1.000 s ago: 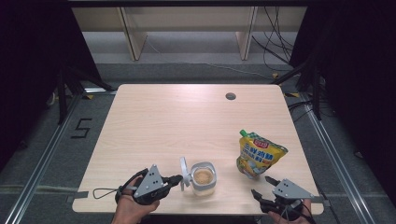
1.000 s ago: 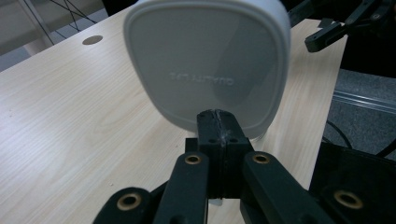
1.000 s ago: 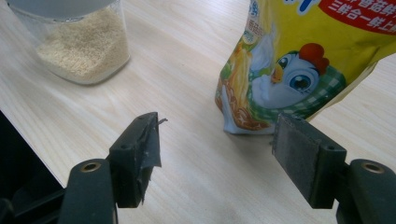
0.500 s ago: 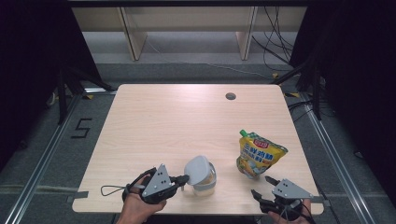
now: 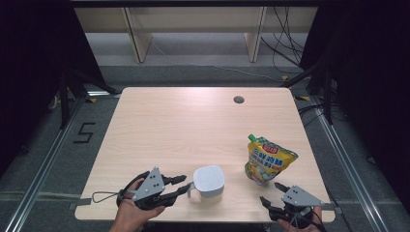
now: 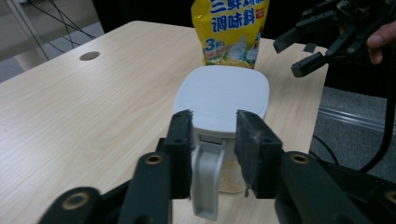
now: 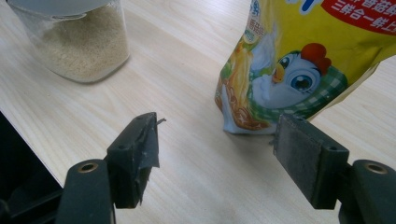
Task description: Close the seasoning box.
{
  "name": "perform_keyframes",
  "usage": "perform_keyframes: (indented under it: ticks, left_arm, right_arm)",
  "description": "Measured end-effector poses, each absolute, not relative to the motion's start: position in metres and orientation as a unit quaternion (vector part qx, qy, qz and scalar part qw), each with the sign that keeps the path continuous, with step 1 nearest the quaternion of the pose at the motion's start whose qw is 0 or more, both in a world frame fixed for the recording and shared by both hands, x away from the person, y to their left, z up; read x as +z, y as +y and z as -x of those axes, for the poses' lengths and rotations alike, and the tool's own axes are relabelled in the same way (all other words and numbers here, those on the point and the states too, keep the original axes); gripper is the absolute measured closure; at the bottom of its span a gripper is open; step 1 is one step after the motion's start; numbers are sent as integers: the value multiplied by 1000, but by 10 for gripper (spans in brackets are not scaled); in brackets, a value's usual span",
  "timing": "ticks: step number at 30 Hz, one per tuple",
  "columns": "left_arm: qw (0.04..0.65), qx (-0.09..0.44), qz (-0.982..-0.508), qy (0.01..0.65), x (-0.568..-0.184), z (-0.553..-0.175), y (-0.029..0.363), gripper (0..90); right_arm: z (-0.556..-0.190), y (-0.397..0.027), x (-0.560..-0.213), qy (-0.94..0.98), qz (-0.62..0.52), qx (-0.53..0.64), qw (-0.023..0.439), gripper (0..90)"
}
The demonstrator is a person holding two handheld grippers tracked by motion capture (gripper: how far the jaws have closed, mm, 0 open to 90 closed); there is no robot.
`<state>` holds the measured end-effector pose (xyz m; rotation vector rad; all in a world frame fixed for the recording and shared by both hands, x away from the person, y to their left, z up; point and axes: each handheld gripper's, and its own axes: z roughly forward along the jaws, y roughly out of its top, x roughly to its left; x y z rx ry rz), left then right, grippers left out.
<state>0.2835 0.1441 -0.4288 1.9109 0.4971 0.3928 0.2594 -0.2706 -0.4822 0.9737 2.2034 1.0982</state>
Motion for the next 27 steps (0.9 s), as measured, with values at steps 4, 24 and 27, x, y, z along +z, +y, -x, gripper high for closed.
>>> perform_keyframes:
  ticks: [4,24,27]
  left_arm:
    - [530,170,-800,225,-431,-283,156,541]
    - [443,172,-820,319,-493,-271,198,307]
    - [430,174,-828,316,-494,-267,195,288]
  right_arm:
    - [-259,-271,-482,808,-356,401,244,319]
    - [-260,-270,-482,809,-355,401,243,301]
    - [-260,-270,-482,809,-356,402,242,296]
